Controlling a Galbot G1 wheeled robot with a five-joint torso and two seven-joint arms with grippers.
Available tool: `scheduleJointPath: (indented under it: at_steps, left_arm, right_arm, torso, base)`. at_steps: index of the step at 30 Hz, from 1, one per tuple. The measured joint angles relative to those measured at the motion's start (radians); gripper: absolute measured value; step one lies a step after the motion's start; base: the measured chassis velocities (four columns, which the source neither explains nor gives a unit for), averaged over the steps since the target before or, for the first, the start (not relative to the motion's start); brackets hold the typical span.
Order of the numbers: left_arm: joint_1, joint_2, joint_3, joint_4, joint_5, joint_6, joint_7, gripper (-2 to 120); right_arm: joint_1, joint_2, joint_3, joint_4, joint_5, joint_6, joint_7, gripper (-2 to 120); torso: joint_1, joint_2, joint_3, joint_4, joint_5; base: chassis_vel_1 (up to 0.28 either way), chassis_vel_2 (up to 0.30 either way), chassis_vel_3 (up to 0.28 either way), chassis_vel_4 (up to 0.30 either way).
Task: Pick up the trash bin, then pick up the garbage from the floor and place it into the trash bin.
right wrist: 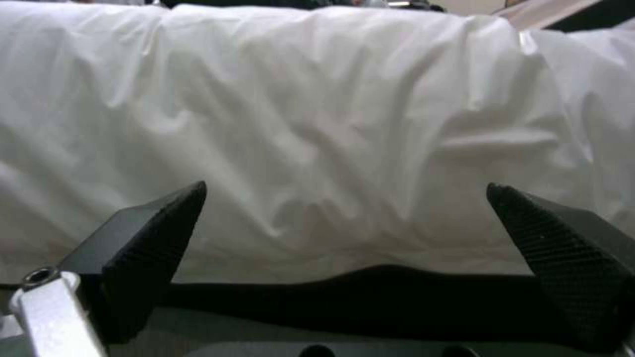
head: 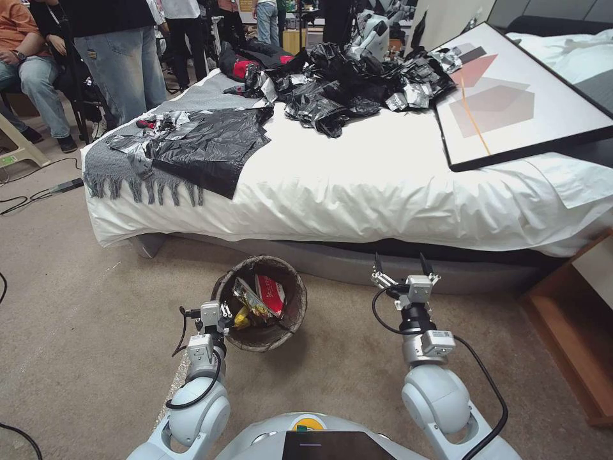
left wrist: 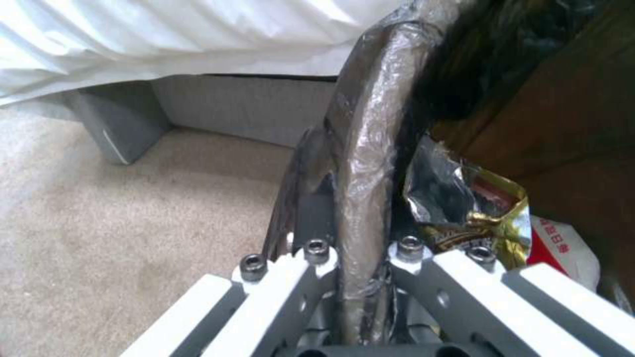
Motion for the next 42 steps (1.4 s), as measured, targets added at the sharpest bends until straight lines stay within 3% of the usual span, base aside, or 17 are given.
scheduleJointPath:
  at_steps: [20, 42]
  left_arm:
    - [0.002, 0.004, 0.001, -0.011, -0.009, 0.001, -0.002, 0]
    - [0.011, -0.001, -0.011, -0.019, -0.010, 0.002, -0.006, 0]
  right_arm:
    - [-0.007, 0.038, -0.019, -0.006, -0.017, -0.002, 0.006, 100]
    - [0.000, 0.055, -0.077, -0.012, -0.031, -0.003, 0.005, 100]
  torso:
    - [0.000, 0.000, 0.000, 0.0000, -0.0001]
    - [0.000, 0.000, 0.000, 0.0000, 0.0000]
  base:
    - [0.008, 0.004, 0.004, 0.004]
    - [0.100, 0.094, 0.088, 0.096]
